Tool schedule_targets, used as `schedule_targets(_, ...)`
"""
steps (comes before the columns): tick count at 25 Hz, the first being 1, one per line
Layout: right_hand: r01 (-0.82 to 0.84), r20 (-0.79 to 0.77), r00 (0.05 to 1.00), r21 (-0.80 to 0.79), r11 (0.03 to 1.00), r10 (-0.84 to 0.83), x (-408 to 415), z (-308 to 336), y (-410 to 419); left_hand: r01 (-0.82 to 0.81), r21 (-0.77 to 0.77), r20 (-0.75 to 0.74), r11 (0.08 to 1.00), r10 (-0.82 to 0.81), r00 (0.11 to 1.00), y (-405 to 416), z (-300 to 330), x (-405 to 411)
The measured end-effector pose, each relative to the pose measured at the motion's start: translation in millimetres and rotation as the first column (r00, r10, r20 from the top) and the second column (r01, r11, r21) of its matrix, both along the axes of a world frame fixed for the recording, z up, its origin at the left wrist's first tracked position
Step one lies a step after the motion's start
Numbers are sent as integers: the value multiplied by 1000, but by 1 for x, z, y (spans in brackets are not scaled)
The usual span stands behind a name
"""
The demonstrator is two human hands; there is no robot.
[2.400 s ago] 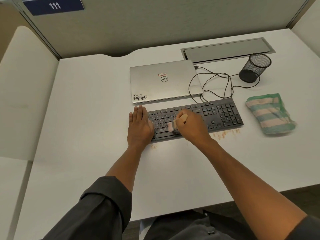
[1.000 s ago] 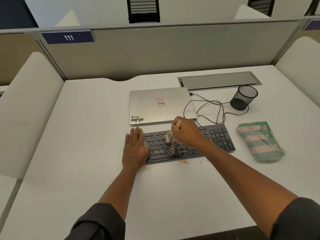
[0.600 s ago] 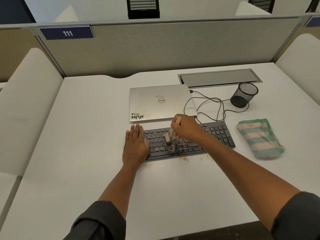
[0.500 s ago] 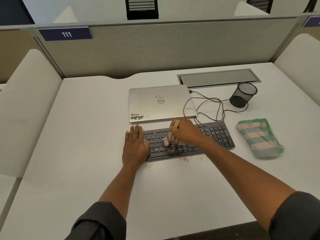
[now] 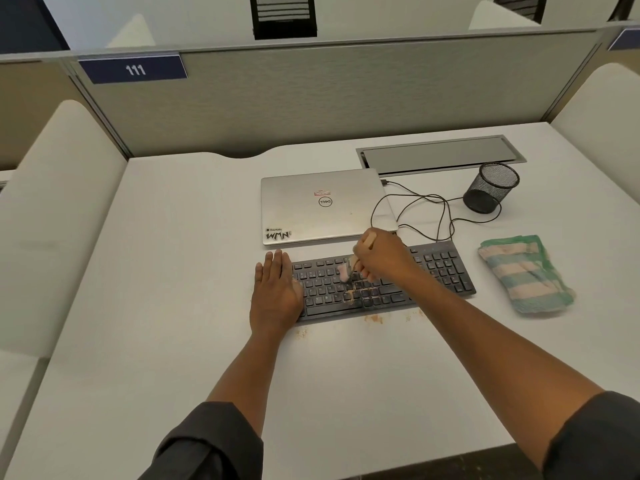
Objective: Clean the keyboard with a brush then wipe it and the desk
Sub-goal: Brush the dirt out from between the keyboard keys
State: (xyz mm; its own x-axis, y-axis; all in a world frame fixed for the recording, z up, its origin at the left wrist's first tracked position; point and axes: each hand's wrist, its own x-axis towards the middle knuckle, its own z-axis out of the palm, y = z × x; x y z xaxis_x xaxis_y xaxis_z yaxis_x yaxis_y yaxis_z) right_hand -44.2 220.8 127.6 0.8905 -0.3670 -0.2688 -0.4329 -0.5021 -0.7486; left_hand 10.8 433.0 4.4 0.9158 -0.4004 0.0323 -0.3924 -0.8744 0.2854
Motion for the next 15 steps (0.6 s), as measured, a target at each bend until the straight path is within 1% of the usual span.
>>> schedule_targets(2, 4, -18, 1000, -71, 997, -6, 2, -5, 1, 0, -3, 5, 1000, 0, 1000, 0, -1, 0)
schedule_targets(4, -5, -28, 1000, -226, 974, -1, 5, -4, -2, 2, 0, 7, 1000, -2, 1000, 1, -2, 0)
schedule_targets(5, -7, -17, 1000, -264, 965, 2, 6, -1, -3, 4, 1, 7, 1000, -4, 1000, 1, -2, 0)
schedule_targets(6, -3, 6, 1000, -254, 967, 5, 7, 0, -4, 6, 1, 9, 1000, -6, 1000, 1, -2, 0)
schedule_targets(8, -9, 49, 999, -152, 988, 17, 7, 0, -5, 4, -2, 15, 1000, -4, 1000, 1, -1, 0)
schedule_targets(10, -37, 28, 999, -40, 998, 38, 4, -2, -1, 5, 4, 12, 1000, -5, 1000, 1, -1, -1)
schedule_targets(11, -39, 13, 999, -34, 999, 40, 3, -6, 0, 6, 7, 10, 1000, -6, 1000, 1, -1, -1)
schedule_targets(12, -31, 15, 999, -69, 997, 32, 2, -9, 1, 7, 5, 9, 1000, -7, 1000, 1, 0, -1)
schedule_targets(15, 14, 36, 999, -264, 964, -5, 1, -9, -2, 8, 0, 11, 1000, -8, 1000, 1, 0, 0)
